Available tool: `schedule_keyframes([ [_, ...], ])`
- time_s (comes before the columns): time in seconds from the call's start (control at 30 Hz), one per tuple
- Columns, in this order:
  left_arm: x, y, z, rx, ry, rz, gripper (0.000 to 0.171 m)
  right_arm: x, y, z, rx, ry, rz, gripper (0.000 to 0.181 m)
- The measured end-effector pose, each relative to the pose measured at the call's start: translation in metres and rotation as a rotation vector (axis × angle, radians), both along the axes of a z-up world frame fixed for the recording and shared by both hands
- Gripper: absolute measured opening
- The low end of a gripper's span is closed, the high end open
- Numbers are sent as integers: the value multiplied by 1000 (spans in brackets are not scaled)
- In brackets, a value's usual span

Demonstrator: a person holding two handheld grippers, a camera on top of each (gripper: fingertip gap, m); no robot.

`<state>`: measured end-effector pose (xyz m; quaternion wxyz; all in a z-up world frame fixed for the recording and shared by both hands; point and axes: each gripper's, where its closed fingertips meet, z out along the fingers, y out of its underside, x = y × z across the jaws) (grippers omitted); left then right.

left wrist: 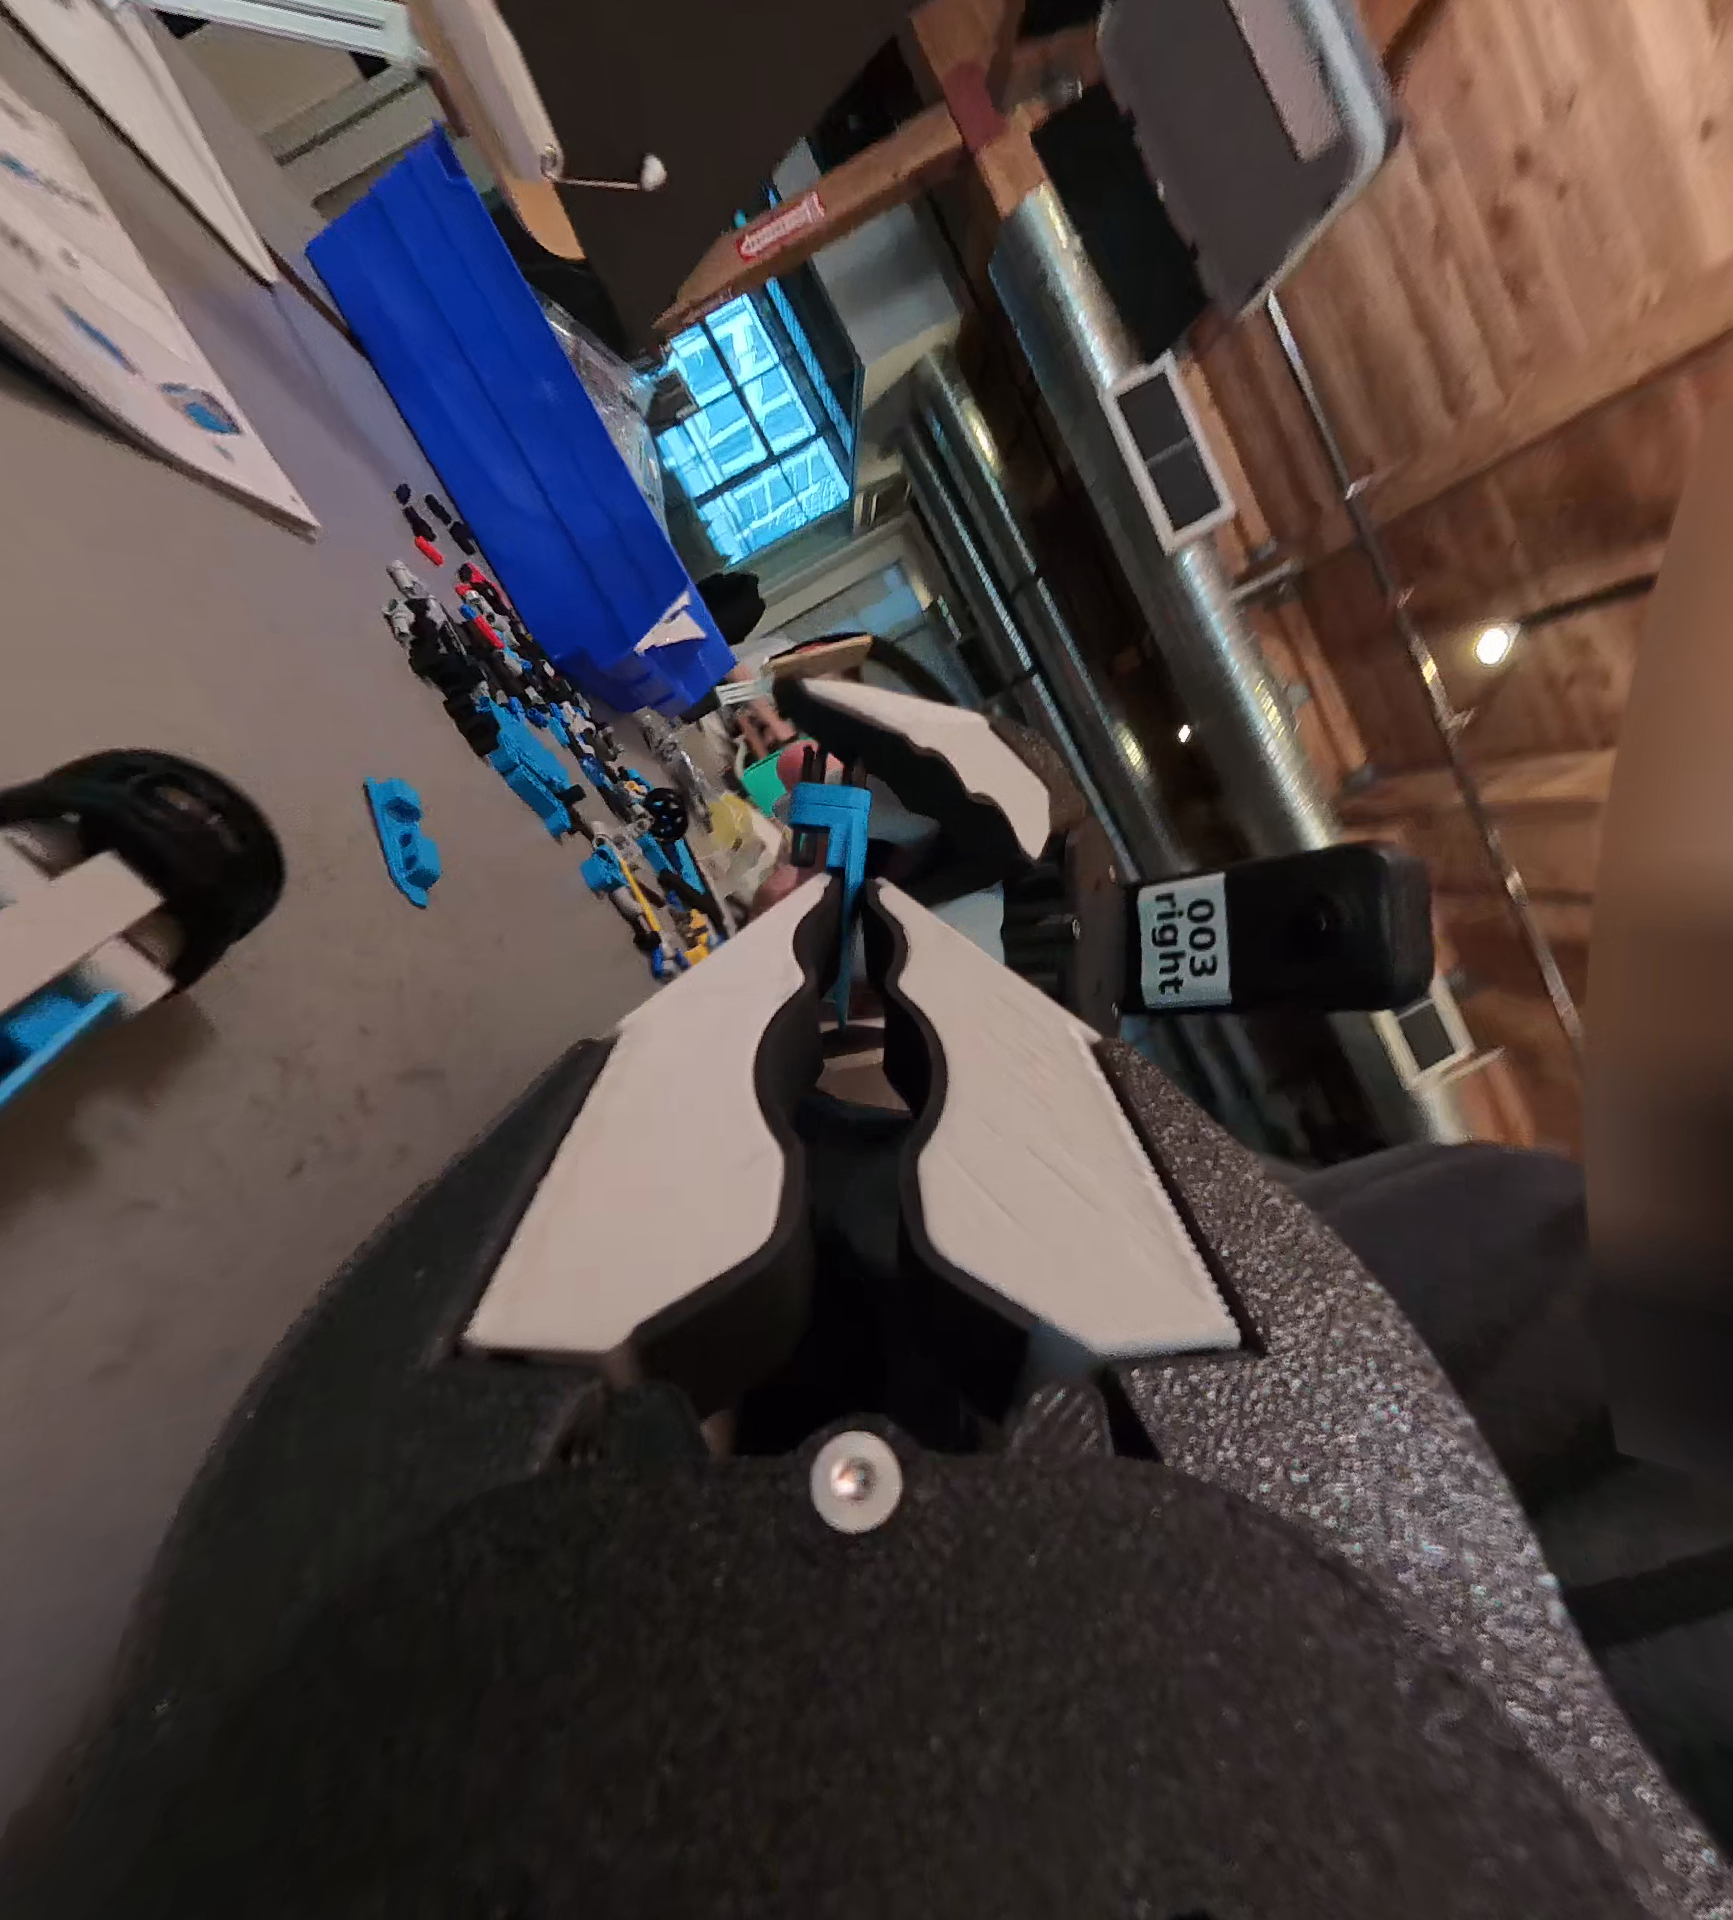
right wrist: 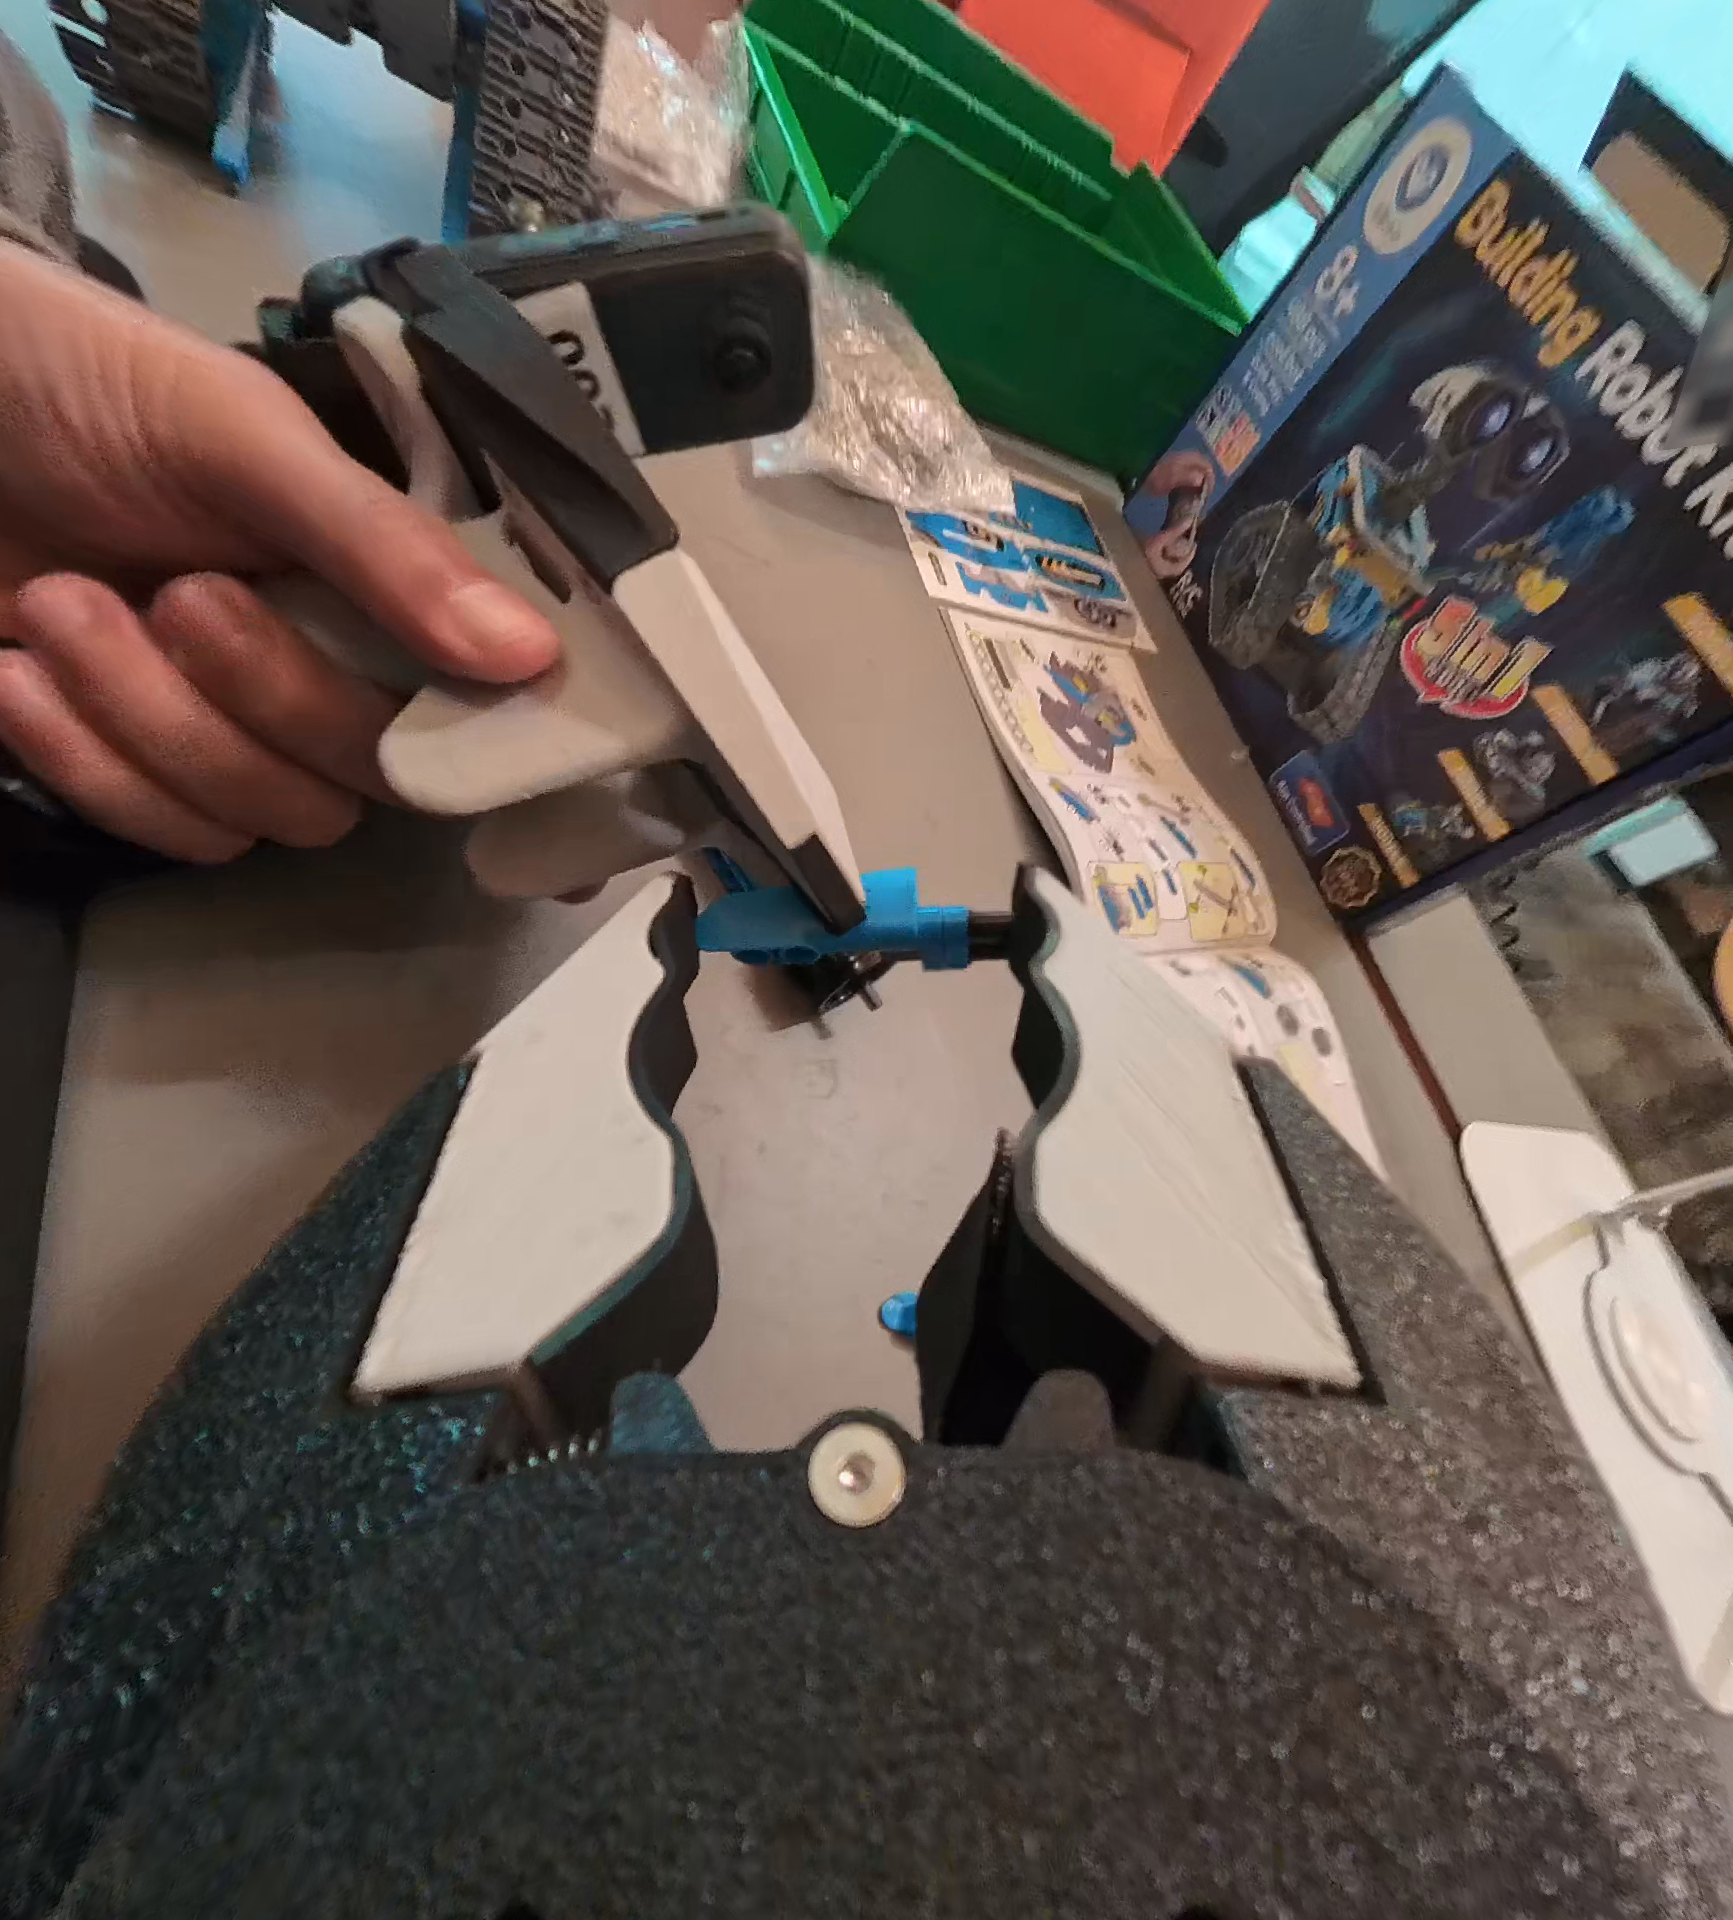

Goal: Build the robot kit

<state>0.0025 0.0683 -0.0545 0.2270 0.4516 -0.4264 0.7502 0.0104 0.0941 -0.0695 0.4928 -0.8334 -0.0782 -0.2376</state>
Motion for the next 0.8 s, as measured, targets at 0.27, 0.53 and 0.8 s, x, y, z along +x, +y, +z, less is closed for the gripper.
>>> schedule_keyframes([
  [0.27, 3, 1, -2, -103, 83, -20, 0, 1, -2, -4, 4, 30, -33, 60],
  [0.53, 7, 8, -7, -121, 123, 18, 0, 3, 3, -11, 0, 130, -80, 60],
  [0.8, -17, 9, 38, -395, -8, -143, 0, -18, -10, 41, 296, 514, 165, 76],
])
